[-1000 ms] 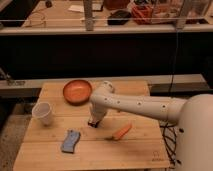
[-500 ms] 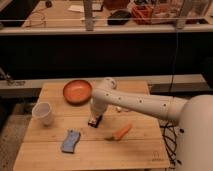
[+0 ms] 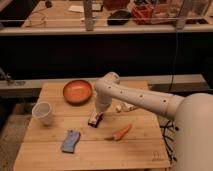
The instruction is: Push the eraser across the table
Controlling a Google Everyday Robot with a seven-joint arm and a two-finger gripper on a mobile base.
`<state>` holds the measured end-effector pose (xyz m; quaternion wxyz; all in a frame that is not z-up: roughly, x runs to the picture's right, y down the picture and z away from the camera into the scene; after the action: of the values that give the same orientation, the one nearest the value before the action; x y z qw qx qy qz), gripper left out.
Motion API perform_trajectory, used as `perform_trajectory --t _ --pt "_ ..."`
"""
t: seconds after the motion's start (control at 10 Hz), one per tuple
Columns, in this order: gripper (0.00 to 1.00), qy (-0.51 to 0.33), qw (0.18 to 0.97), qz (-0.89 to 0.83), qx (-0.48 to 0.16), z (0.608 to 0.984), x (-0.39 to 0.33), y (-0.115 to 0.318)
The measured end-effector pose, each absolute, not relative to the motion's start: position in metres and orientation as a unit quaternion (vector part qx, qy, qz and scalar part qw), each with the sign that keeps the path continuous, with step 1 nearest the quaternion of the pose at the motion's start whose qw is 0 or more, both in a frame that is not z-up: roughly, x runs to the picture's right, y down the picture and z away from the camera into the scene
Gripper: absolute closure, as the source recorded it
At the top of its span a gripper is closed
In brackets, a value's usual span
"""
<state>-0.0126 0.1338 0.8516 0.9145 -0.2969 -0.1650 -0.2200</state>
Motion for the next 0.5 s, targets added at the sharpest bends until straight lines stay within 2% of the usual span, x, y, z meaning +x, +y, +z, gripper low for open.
perform_trajectory --t 0.3,0.5 --pt "0.97 -0.124 0.923 -0.168 -0.322 0.861 0.016 0.140" --pt "0.97 -0.118 0.931 -0.142 -0.314 0.865 0.022 0.142"
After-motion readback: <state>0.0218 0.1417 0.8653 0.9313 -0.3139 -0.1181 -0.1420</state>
